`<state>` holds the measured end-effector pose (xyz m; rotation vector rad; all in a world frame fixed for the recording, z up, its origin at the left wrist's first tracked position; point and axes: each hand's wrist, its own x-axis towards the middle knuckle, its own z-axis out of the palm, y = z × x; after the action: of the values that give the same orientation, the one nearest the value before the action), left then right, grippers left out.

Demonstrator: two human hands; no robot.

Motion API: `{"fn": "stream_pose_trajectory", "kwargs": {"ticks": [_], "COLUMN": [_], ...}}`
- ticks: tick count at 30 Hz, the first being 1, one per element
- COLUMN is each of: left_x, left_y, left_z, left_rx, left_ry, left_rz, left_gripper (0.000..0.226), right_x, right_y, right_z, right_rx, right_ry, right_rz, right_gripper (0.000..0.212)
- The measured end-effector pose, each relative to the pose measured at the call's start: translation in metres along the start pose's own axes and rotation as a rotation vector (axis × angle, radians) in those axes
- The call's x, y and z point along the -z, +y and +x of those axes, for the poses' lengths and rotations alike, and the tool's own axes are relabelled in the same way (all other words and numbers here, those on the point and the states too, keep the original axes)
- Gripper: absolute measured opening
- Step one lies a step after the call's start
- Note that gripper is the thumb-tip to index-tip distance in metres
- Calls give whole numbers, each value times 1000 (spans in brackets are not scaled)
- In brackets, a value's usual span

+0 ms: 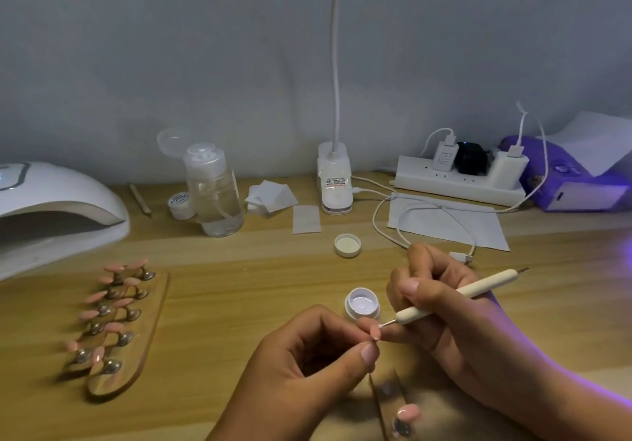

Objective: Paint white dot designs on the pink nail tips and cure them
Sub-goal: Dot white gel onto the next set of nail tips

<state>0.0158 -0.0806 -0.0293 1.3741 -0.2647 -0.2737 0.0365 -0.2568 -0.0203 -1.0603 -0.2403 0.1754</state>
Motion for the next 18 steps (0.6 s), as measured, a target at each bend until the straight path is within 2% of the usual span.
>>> {"fn": "stream_pose_trajectory", "kwargs": {"ticks": [13,18], "left_x": [-1,0], "left_y": [-1,-2], "left_z": [-1,-2], "left_rx": [2,-10], "left_ry": [-1,-8], "left_rz": [4,10], "left_gripper": [8,18], "right_x": [0,1], "right_y": [0,0], "right_z": [0,0], "right_rx": [-18,-16], "right_ry": [-13,-35], "right_rz": [-60,-74], "right_gripper": [19,19]}}
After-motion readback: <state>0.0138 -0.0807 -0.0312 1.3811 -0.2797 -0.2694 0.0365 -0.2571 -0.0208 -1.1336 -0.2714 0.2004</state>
